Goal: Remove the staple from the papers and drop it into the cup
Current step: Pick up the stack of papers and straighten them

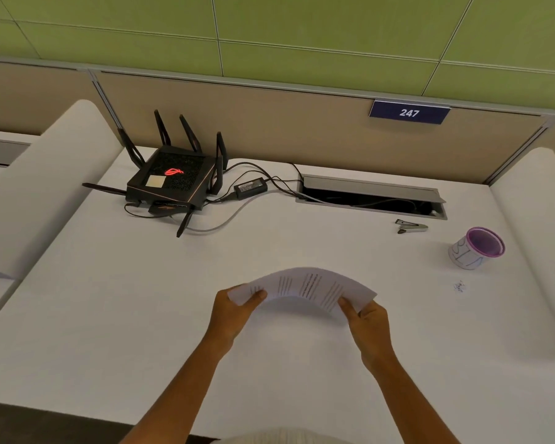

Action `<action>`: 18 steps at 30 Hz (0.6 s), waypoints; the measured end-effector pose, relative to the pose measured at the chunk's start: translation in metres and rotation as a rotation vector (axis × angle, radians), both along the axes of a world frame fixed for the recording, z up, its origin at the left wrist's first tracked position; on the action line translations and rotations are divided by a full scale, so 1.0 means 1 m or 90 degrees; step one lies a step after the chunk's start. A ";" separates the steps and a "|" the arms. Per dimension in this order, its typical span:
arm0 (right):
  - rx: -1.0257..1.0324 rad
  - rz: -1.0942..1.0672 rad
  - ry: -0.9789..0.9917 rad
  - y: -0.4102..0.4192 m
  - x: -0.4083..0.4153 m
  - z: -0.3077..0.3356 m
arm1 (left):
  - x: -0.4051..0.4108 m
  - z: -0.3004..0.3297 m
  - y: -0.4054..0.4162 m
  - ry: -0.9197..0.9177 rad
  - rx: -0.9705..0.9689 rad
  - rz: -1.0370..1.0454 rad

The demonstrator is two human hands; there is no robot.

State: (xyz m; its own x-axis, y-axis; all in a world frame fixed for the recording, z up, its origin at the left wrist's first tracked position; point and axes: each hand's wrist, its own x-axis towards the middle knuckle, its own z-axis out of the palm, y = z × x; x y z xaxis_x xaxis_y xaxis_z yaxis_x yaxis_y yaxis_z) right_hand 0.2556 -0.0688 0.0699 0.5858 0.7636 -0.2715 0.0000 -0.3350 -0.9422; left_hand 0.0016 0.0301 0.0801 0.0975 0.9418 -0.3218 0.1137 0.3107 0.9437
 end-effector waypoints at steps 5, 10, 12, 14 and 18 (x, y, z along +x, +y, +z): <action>-0.001 -0.014 0.005 0.002 0.001 0.005 | -0.001 -0.001 -0.001 0.011 0.007 -0.007; -0.014 -0.003 0.004 -0.001 0.000 0.002 | -0.004 -0.002 0.000 0.029 0.015 -0.022; -0.034 0.011 0.009 -0.003 -0.001 -0.003 | -0.007 -0.006 -0.002 0.043 -0.001 -0.024; -0.047 0.023 0.010 -0.005 -0.001 -0.004 | -0.009 -0.008 -0.002 0.059 -0.008 -0.026; -0.054 0.064 0.028 -0.002 0.011 0.008 | -0.014 -0.003 0.003 0.098 -0.014 -0.040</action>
State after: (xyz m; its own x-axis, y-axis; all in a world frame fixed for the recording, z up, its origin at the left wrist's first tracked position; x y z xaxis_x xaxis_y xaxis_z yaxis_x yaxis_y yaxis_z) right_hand 0.2666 -0.0710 0.0777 0.4938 0.7908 -0.3617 -0.0029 -0.4145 -0.9100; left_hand -0.0124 0.0330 0.0776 0.1043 0.9281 -0.3573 0.2757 0.3182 0.9070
